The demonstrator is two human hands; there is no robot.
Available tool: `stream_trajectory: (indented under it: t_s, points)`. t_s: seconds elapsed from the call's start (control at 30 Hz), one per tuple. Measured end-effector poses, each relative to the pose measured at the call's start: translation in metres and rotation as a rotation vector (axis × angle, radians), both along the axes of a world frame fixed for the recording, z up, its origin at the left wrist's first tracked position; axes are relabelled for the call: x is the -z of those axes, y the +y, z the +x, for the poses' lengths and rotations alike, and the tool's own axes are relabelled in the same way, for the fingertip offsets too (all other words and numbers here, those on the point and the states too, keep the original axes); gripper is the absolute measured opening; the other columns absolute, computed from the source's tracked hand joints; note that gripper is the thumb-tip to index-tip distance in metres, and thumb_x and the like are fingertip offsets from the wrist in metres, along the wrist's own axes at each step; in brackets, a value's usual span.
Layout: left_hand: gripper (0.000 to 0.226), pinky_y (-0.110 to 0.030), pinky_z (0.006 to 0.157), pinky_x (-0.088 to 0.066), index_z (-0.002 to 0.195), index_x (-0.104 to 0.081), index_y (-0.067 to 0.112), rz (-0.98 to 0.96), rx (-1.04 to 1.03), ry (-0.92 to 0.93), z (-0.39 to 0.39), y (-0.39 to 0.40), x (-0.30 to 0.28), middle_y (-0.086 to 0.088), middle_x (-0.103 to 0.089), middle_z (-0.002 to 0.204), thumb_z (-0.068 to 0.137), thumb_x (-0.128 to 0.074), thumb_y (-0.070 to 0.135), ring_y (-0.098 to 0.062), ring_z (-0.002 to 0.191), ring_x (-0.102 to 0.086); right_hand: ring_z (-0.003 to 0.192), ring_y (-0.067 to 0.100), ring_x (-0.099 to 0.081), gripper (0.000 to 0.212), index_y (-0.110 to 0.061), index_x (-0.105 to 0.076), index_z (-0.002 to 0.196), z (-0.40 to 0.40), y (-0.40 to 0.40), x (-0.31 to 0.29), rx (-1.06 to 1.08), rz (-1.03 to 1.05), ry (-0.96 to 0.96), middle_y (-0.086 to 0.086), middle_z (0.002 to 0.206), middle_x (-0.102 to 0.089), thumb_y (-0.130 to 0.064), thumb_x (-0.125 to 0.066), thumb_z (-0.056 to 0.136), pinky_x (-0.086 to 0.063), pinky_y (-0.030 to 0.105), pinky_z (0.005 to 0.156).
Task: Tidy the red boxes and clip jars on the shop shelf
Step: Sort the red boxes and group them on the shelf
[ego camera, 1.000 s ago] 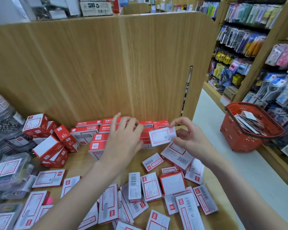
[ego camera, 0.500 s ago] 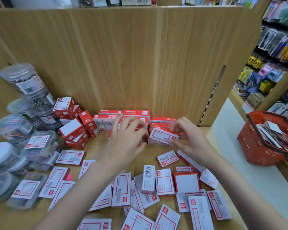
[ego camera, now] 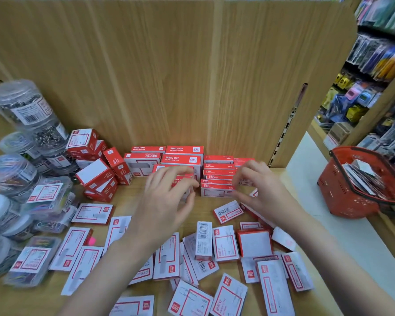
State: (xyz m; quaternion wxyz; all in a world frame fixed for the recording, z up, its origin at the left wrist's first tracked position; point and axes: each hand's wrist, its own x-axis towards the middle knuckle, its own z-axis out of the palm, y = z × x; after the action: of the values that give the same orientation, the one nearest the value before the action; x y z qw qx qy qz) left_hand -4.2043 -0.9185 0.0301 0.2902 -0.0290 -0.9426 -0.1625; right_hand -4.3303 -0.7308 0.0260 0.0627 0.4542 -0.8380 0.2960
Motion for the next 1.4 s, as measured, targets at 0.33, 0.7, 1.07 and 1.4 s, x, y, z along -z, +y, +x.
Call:
stream_trajectory:
  t_s: [0.33, 0.7, 1.07, 1.4]
  points:
    - [0.022, -0.026, 0.085, -0.031, 0.094, -0.065, 0.016, -0.071, 0.089, -0.080, 0.008, 0.001, 0.011, 0.001, -0.060, 0.102, 0.084, -0.046, 0.023, -0.014, 0.098, -0.048, 0.098, 0.015, -0.038, 0.015, -0.017, -0.061, 0.094, 0.012, 0.006, 0.011, -0.067, 0.373, -0.062, -0.003, 0.103, -0.061, -0.014, -0.066, 0.079, -0.034, 0.026, 0.086]
    - [0.029, -0.032, 0.088, -0.030, 0.095, -0.065, 0.015, -0.235, 0.051, -0.116, -0.023, 0.011, -0.001, 0.001, -0.063, 0.098, 0.081, -0.041, 0.021, -0.021, 0.095, -0.057, 0.052, 0.016, -0.050, 0.012, -0.008, -0.057, 0.077, -0.012, 0.040, -0.027, 0.299, -0.491, -0.634, 0.007, 0.063, -0.058, -0.007, -0.053, 0.089, -0.040, 0.024, 0.053]
    - [0.029, -0.032, 0.090, -0.028, 0.092, -0.068, 0.014, -0.308, 0.045, -0.215, -0.051, 0.036, 0.013, 0.000, -0.068, 0.093, 0.076, -0.045, 0.019, -0.020, 0.084, -0.064, 0.080, 0.012, -0.043, 0.016, -0.016, -0.070, 0.095, -0.032, 0.019, 0.003, 0.256, 0.064, -0.196, -0.003, 0.089, -0.044, -0.026, -0.067, 0.082, -0.030, 0.023, 0.073]
    - [0.029, -0.033, 0.091, -0.028, 0.095, -0.069, 0.013, -0.297, 0.040, -0.163, -0.051, 0.037, 0.017, -0.001, -0.070, 0.096, 0.078, -0.048, 0.021, -0.021, 0.088, -0.065, 0.115, 0.027, -0.045, 0.085, -0.022, -0.030, 0.133, 0.001, 0.055, -0.010, 0.436, 0.502, -0.341, 0.006, 0.126, -0.053, -0.060, -0.068, 0.067, -0.036, 0.037, 0.092]
